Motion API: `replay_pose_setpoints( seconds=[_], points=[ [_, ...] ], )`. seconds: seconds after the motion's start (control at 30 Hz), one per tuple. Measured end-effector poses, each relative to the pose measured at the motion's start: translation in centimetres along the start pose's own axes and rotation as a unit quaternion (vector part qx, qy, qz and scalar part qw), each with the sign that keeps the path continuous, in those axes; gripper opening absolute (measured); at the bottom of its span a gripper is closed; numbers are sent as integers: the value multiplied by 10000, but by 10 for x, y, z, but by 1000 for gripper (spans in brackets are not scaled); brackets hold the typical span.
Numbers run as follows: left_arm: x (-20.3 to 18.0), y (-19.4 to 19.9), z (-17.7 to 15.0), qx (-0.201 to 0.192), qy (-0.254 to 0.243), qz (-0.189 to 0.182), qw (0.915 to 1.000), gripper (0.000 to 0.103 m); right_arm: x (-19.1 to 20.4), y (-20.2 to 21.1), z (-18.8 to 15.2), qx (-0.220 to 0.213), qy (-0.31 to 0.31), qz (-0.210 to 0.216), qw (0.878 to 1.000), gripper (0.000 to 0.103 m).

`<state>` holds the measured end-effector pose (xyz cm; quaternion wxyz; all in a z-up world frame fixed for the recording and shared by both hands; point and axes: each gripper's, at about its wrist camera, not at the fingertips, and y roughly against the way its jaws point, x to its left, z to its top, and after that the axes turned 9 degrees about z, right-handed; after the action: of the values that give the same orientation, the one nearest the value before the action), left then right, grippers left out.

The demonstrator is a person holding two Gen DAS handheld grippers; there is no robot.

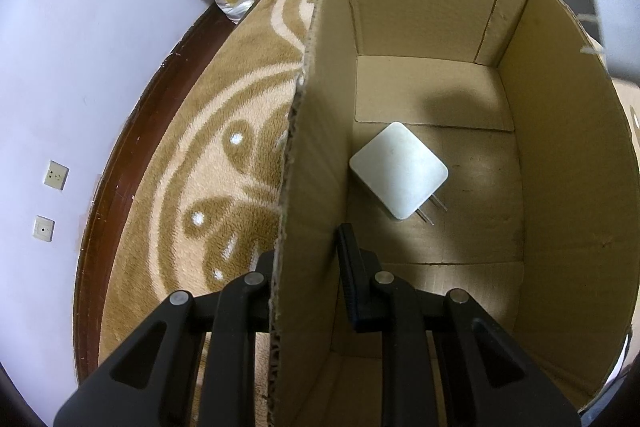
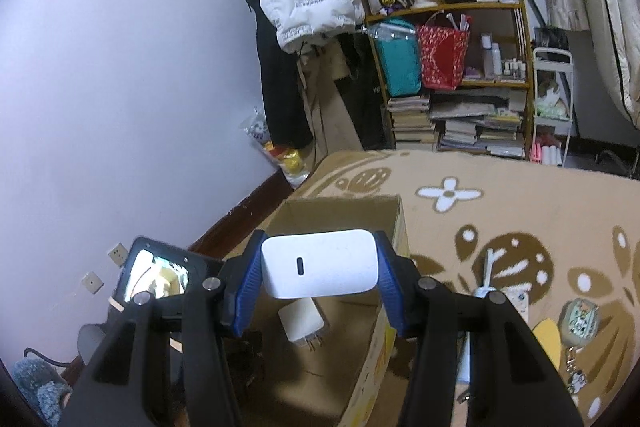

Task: Organize rigid objects
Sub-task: 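Carry the white power bank into the box and open the right tool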

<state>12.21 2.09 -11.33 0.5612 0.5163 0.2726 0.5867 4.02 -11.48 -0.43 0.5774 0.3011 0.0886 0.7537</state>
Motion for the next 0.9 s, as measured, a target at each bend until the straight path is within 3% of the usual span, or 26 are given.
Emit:
replay_pose_setpoints(
  seconds=[0.63,0.87,0.9],
  points=[
    [7,-2,2,43,105,-121,9999,20,-8,-13,-10,388,-158,-121,9990,55],
    [6,-2,2,7,62,-44,10000,21,-12,7,3,61,-98,-302,9995,57],
    [7,-3,1,10,104,-81,9999,21,-14,9,3,40,-100,-356,9993,62]
  ],
)
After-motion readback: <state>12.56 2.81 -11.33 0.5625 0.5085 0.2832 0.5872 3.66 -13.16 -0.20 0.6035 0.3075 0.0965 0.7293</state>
